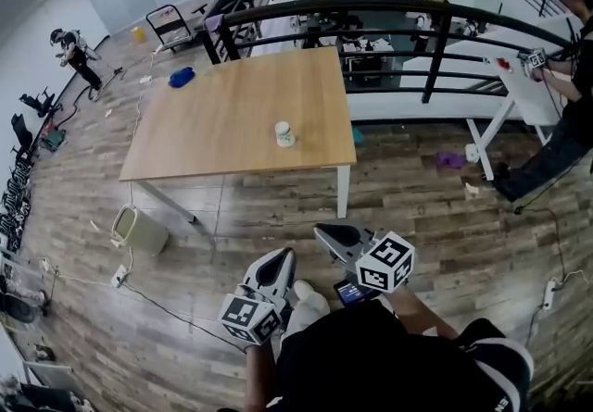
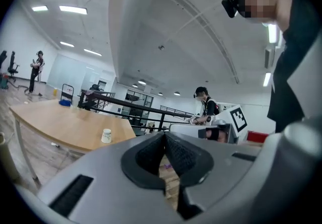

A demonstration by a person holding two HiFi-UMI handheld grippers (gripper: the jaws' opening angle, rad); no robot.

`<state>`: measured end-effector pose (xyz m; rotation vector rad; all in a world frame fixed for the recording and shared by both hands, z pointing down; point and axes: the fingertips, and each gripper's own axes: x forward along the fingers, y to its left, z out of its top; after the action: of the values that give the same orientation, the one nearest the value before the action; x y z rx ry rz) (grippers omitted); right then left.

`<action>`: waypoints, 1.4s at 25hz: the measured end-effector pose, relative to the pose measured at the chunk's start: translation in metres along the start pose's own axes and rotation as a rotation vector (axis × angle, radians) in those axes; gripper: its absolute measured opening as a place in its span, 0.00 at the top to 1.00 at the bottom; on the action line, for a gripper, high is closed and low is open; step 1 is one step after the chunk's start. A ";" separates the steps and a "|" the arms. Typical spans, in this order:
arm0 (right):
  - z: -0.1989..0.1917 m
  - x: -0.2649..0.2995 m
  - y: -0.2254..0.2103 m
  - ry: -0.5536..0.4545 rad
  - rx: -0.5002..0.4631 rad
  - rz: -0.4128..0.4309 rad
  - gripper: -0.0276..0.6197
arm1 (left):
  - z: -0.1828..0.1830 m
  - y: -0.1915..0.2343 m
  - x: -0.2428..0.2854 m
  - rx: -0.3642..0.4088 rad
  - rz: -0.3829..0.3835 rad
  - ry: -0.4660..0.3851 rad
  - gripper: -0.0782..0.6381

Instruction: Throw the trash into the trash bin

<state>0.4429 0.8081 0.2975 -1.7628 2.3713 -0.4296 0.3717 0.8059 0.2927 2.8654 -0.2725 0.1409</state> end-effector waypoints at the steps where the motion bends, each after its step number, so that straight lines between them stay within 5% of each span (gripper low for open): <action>1: 0.007 0.015 -0.008 -0.008 -0.004 -0.013 0.96 | 0.006 0.019 0.006 0.025 0.009 0.005 0.88; 4: 0.037 0.062 -0.033 -0.022 -0.034 -0.069 0.96 | 0.034 0.078 0.021 0.010 0.024 -0.019 0.88; 9: 0.073 0.131 -0.042 -0.044 -0.089 -0.109 0.96 | 0.068 0.131 0.034 0.029 -0.074 -0.035 0.88; 15: 0.054 0.194 -0.064 0.008 -0.107 -0.196 0.96 | 0.049 0.193 0.045 -0.032 -0.103 -0.031 0.88; 25: 0.067 0.244 -0.153 0.019 -0.076 -0.281 0.96 | 0.078 0.279 0.122 -0.060 -0.089 -0.044 0.88; 35: 0.141 0.292 -0.270 -0.117 -0.087 -0.314 0.96 | 0.134 0.333 0.248 0.065 -0.148 0.002 0.88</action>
<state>0.6433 0.4384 0.2637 -2.1455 2.0696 -0.2547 0.5583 0.4113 0.2752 2.9366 -0.0563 0.1270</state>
